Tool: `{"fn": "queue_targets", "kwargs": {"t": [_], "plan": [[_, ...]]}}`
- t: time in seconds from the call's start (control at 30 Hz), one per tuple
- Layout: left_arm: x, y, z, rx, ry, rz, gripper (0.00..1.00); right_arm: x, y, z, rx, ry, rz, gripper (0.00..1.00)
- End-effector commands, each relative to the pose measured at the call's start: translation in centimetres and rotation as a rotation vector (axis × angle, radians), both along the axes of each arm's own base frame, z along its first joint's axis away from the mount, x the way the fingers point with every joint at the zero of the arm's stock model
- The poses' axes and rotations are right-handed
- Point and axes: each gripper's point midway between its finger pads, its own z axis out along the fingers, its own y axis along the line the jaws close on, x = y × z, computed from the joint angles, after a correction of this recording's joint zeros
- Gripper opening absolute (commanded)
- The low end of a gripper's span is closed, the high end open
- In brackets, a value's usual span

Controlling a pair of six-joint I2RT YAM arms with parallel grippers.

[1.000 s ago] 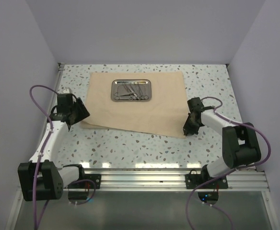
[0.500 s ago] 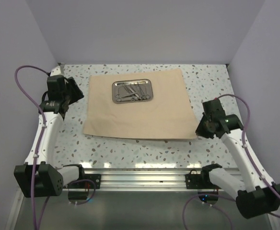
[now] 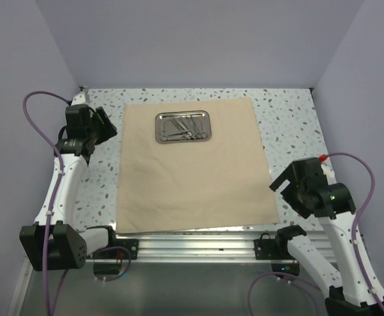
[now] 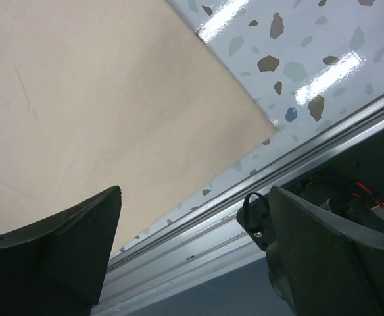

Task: Open and lay out the surgical kit
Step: Open the surgical kit at the center of the board, then pick up the medical item from the container.

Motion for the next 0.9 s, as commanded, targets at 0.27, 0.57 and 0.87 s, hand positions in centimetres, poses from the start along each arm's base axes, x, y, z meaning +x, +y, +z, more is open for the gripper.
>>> {"fn": "queue_targets", "kwargs": {"t": [0.27,0.57,0.87], "plan": [[-0.1,-4.3,-3.8,-0.151,0.066,-0.22,0.76,4.7,3.3,0.0,0.043,0.07,0.204,0.98],[4.8,-12.1,-0.5,-0.1,-0.01,-0.471,0.98,18.8,8.4,2.9,0.02,0.034,0.448,0.99],[13.9,-18.6,-4.7,-0.131,0.179,-0.363,0.67,19.3,10.2,-2.0,0.09,0.132,0.523,0.98]]}}
